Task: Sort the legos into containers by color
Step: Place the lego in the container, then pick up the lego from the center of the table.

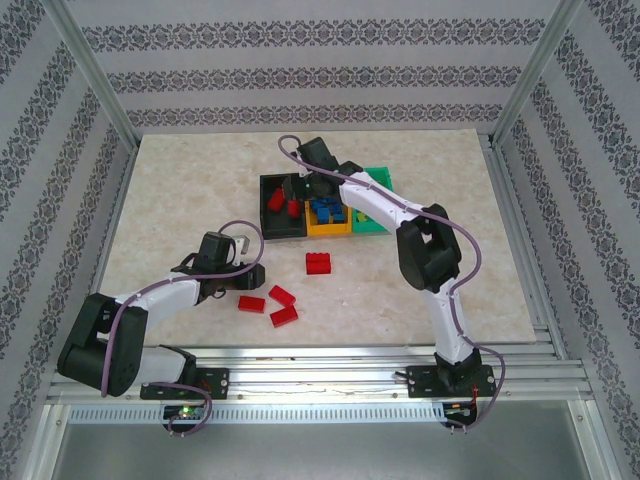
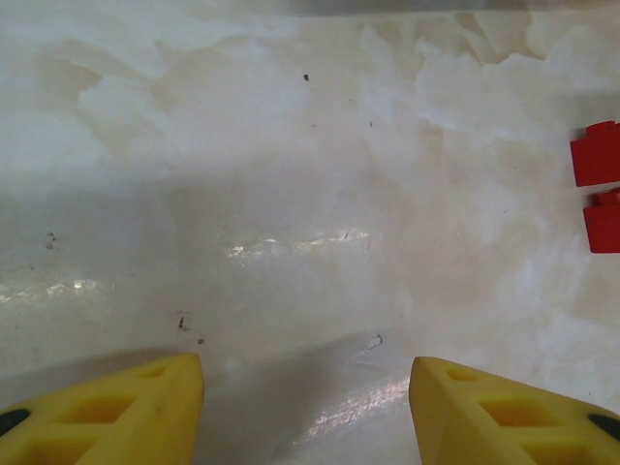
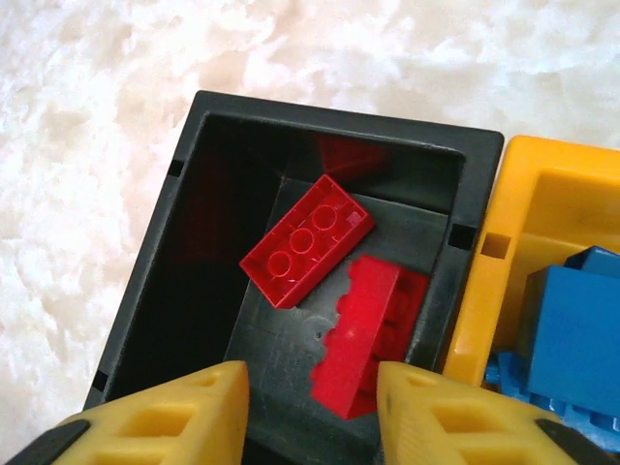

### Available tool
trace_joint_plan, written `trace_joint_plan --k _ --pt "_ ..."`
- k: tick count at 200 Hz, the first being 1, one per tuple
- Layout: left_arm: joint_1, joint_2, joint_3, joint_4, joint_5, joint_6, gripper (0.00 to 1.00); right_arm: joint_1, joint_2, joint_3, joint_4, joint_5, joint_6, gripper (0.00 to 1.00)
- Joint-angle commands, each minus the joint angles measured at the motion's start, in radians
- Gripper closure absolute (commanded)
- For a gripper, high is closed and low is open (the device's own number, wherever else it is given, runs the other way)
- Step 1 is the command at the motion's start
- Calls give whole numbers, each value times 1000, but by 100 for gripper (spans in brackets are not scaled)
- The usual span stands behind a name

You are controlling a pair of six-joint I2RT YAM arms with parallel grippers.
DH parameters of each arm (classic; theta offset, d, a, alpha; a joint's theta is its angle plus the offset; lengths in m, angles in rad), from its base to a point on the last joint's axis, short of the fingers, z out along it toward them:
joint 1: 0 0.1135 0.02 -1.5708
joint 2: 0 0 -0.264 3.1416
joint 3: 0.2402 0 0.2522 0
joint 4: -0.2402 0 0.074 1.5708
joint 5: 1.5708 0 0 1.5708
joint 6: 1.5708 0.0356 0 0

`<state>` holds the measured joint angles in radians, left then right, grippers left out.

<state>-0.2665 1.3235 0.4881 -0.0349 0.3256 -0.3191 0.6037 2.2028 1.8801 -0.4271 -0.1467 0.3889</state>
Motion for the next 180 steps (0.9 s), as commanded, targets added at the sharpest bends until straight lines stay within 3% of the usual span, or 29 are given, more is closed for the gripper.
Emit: trace_joint_plan --k 1,97,140,180 --pt "11 5 23 28 6 -1 41 30 -83 -56 -2 -7 -8 57" --pt "9 6 24 27 16 -3 41 99 -441 -588 42 34 -24 55" --pt "11 5 23 27 10 -2 41 127 -486 -742 37 62 -9 49" --pt "10 6 23 26 9 -2 41 162 -465 -768 51 100 19 38"
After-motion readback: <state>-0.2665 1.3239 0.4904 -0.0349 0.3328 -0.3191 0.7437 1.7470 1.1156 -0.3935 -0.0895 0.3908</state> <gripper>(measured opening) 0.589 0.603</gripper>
